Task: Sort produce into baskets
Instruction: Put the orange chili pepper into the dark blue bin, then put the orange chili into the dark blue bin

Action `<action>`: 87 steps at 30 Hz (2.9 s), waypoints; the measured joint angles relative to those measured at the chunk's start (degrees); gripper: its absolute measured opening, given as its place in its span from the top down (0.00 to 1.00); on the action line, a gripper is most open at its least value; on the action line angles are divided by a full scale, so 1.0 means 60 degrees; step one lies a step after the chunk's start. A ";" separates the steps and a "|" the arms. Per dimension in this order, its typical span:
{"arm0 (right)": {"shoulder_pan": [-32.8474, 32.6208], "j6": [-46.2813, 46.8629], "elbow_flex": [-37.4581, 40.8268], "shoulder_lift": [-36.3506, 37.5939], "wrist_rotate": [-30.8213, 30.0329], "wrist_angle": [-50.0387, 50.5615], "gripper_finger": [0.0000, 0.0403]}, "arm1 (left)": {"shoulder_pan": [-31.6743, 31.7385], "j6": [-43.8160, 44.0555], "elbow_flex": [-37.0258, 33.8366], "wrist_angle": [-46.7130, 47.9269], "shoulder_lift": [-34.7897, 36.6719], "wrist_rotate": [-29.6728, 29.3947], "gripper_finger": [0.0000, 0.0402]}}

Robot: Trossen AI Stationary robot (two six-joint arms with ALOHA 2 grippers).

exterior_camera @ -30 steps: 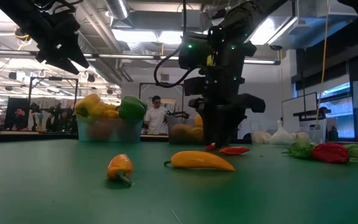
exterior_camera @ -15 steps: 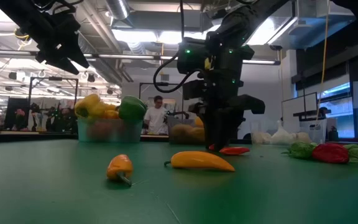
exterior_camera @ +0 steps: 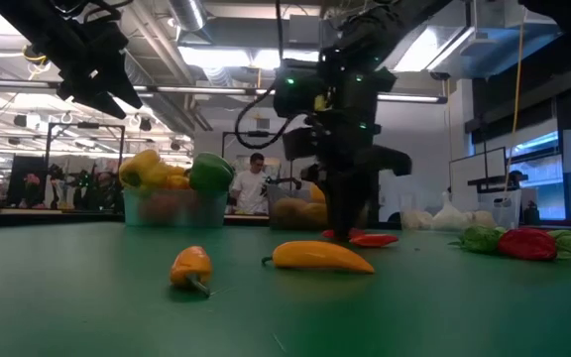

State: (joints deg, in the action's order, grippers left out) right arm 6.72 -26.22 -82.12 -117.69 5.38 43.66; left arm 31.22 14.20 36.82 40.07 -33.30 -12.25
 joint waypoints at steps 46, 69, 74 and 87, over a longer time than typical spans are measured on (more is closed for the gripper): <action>-0.3505 0.4948 -0.8474 -0.5567 0.5532 -1.1413 0.99 | 0.0000 -0.0015 0.0000 -0.0073 -0.0011 -0.0415 0.23; -0.3625 0.5305 -0.8420 -0.6327 0.5522 -0.9981 0.96 | -0.0001 -0.0044 0.0000 -0.0066 -0.0010 -0.0412 0.23; -0.3625 0.5298 -0.8420 -0.6327 0.5535 -0.9743 0.80 | -0.0004 -0.0047 0.0000 -0.0069 -0.0011 -0.0412 0.23; -0.2967 0.5551 -0.8420 -0.5797 0.5616 -0.8809 0.55 | 0.0000 -0.0029 0.0000 -0.0069 -0.0011 -0.0412 0.23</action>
State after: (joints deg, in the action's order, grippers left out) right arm -11.08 7.08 -132.64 -152.48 39.07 -9.20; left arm 31.22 14.02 36.82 39.66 -33.36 -14.72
